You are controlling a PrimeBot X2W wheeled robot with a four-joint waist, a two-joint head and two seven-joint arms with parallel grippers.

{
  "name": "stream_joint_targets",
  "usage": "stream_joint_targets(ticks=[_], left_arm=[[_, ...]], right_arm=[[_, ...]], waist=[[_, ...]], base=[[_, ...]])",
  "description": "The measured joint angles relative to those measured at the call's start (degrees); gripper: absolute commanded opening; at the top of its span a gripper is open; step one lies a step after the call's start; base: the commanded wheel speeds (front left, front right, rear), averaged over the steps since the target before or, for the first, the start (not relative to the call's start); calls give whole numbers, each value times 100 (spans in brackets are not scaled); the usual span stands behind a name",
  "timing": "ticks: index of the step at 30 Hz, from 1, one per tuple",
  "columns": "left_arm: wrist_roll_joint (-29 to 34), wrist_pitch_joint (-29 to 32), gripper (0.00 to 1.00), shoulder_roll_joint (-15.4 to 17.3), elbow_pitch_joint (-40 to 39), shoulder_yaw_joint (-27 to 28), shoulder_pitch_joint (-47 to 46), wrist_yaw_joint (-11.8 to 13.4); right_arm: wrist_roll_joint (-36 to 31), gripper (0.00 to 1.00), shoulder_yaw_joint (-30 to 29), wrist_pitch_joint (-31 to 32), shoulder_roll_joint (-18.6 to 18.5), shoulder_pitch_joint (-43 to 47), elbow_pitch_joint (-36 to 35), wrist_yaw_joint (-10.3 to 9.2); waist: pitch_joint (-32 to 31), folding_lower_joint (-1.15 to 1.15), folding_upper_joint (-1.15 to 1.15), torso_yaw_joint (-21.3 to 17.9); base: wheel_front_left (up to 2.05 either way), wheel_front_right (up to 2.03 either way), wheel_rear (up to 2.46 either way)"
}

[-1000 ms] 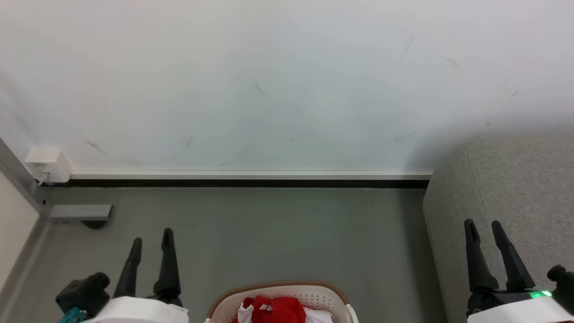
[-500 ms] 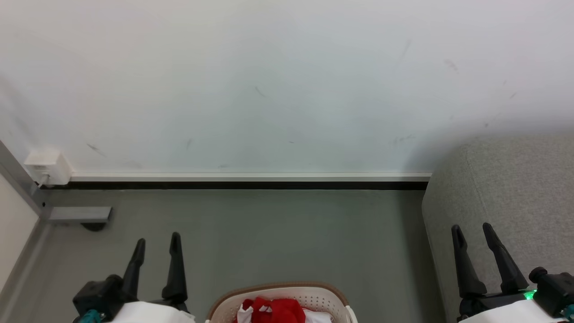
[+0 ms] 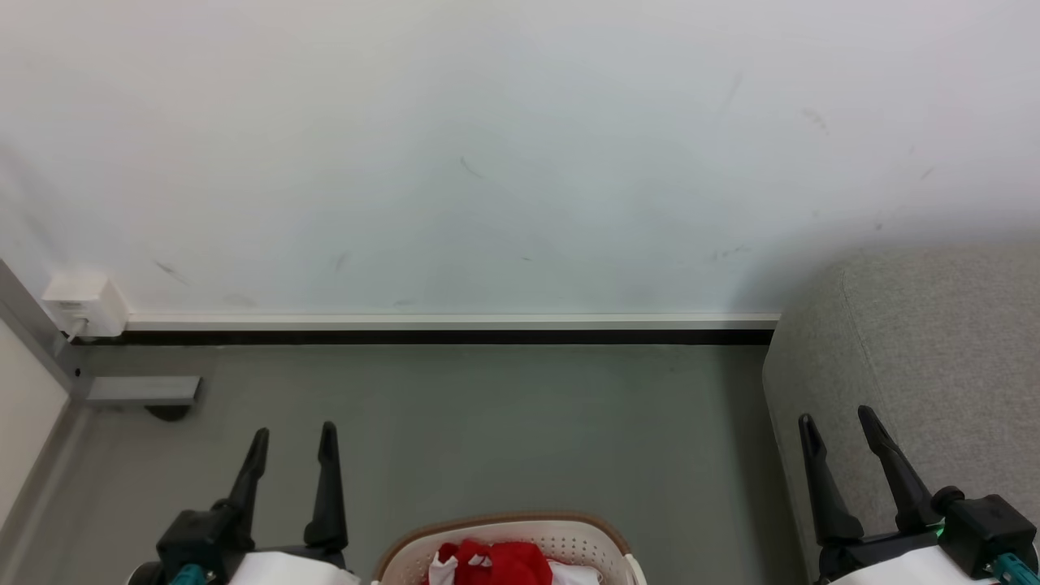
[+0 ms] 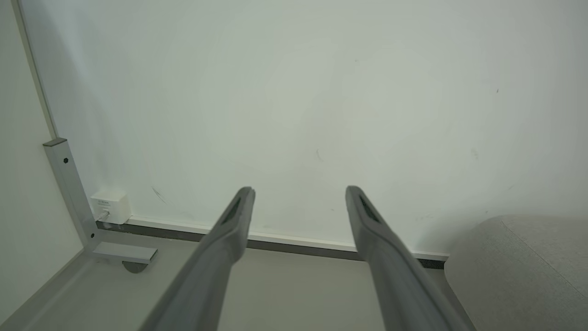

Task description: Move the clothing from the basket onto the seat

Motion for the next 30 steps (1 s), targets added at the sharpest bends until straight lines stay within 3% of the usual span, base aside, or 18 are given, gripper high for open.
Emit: stream_joint_targets(ticks=[22,30], left_arm=[[849,-233,100,-19,-12,-62,10,31],[902,-268,100,-42,-19,-36,10,8]], right_arm=[[-948,100,-83,-2,177,-2,-8,0],[-1051,100,-79,-2,183,-3,-24,0]], waist=[[15,0,0,-20],[37,0,0,-32]], base=[[0,0,0],[0,0,0]])
